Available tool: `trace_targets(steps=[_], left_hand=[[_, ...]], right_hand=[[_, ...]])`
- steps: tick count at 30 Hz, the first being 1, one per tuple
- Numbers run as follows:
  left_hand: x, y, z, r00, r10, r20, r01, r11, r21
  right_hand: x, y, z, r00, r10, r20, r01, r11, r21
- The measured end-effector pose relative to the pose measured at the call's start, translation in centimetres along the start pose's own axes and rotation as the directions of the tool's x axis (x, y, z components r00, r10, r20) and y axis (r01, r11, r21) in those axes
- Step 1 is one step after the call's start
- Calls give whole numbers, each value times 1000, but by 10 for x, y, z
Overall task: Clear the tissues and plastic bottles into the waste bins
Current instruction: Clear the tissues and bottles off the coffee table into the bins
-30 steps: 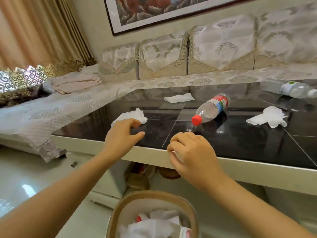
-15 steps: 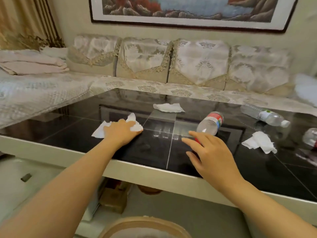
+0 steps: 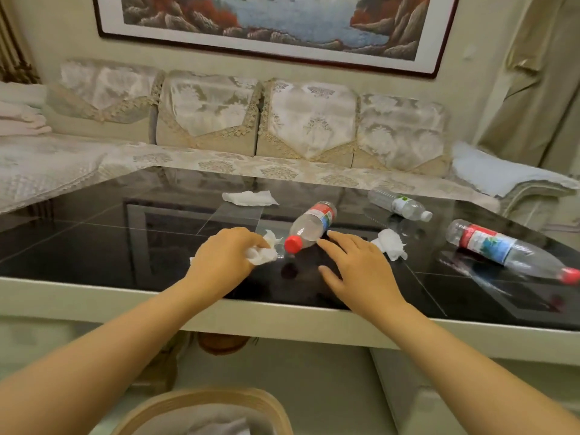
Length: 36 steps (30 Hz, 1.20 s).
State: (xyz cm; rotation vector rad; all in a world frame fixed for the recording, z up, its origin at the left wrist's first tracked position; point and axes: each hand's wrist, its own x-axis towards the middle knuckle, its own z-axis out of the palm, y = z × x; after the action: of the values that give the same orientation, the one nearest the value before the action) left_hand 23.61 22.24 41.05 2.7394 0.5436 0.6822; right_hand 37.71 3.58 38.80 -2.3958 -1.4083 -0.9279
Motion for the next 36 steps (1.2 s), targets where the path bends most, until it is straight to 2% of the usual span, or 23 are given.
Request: trace_targets(steps=[3, 7, 9, 14, 16, 20, 23, 26, 29, 31, 33, 36], left_hand=[[1, 24, 7, 998, 5, 56, -7, 1000, 29], [3, 52, 18, 995, 36, 93, -50, 988, 145], [-1, 58, 23, 994, 63, 90, -77, 982, 170], [-13, 48, 34, 984, 179, 18, -177, 944, 278], [-14, 46, 34, 982, 189, 11, -185, 945, 269], [-20, 41, 30, 985, 167, -49, -147, 949, 280], [-43, 37, 22, 979, 164, -124, -127, 957, 261], [-77, 30, 12, 973, 199, -116, -165, 953, 253], [-114, 18, 0, 952, 294, -81, -265, 929, 258], [-135, 6, -5, 953, 294, -69, -264, 923, 281], [-155, -7, -3, 969, 244, -41, -226, 940, 257], [-179, -26, 7, 993, 117, 12, -117, 973, 200]], right_hand=[[-10, 42, 3, 951, 257, 173, -256, 966, -29], [-9, 88, 18, 786, 509, 351, -529, 847, -41], [0, 97, 27, 732, 546, 406, -585, 810, -35], [17, 103, 44, 688, 529, 496, -587, 808, -47], [18, 105, 48, 721, 507, 473, -556, 830, -42], [13, 96, 38, 858, 395, 328, -456, 880, 133], [0, 75, 20, 919, 310, 242, -363, 906, 219], [-22, 33, 1, 965, 222, 137, -255, 914, 316], [-49, -20, -17, 992, 125, 1, -107, 847, 521], [-69, -52, -26, 998, 53, -40, -14, 759, 650], [-89, -80, -26, 1000, -8, -15, 16, 680, 733], [-116, -116, -8, 996, -56, 75, -21, 641, 767]])
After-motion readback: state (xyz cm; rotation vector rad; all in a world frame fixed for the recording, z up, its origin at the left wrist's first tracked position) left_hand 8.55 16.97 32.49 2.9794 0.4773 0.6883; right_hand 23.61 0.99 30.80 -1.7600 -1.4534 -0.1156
